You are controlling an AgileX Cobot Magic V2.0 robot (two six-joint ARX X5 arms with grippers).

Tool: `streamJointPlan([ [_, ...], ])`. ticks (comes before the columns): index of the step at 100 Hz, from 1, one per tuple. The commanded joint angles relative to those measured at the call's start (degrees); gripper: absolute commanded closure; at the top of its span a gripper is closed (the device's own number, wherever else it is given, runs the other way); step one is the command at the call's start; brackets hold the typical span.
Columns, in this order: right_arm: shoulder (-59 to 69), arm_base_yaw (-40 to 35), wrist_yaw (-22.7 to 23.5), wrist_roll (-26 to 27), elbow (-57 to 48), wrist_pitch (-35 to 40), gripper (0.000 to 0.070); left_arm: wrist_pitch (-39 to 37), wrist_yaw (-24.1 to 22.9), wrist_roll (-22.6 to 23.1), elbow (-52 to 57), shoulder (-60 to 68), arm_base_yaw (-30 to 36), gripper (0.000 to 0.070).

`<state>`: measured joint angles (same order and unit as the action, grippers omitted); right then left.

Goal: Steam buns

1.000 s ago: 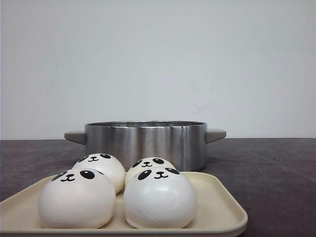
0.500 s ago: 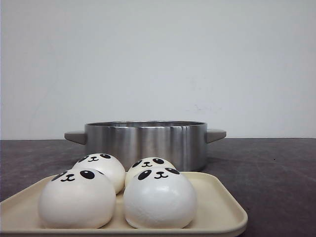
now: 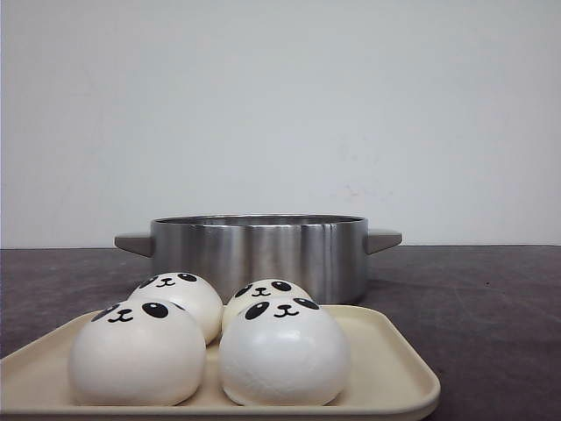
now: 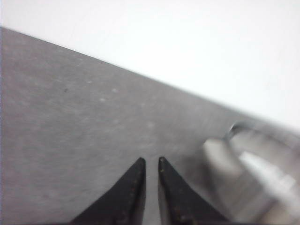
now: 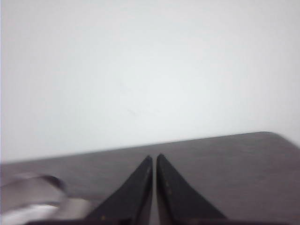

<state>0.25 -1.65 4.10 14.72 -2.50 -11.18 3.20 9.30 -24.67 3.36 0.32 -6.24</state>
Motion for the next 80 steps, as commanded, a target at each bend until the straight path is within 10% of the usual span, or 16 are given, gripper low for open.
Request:
streamJointPlan([
  [1,0.13,-0.04,0.92,7.50,-4.42,1.77,0.0694,-1.01,0.48,-6.58,3.21,0.00,-0.13,0.0697],
  [26,14.32,-0.04,3.96,-2.14,-29.88,24.63,0.0694,13.86,5.75,8.94,22.67,12.50,-0.07,0.0697],
  [48,26.71,-0.11,8.46,-4.63,-45.42,36.20,0.0688,18.18,6.45,9.20,36.57,25.03,1.53,0.0688],
  [53,28.06,-0.11,11.50,-4.20,-46.49,36.37,0.0575,18.18,6.43,9.20,38.12,26.36,1.55,0.0575],
  [64,30.32,-0.15,18.18,0.31,-47.65,36.30,0.0043,17.62,6.19,9.05,38.84,27.04,2.64,0.0082],
  [80,34.40,-2.75,23.06,4.55,-49.66,35.21,0.0028,17.92,5.92,9.40,38.84,27.06,4.37,0.0022],
])
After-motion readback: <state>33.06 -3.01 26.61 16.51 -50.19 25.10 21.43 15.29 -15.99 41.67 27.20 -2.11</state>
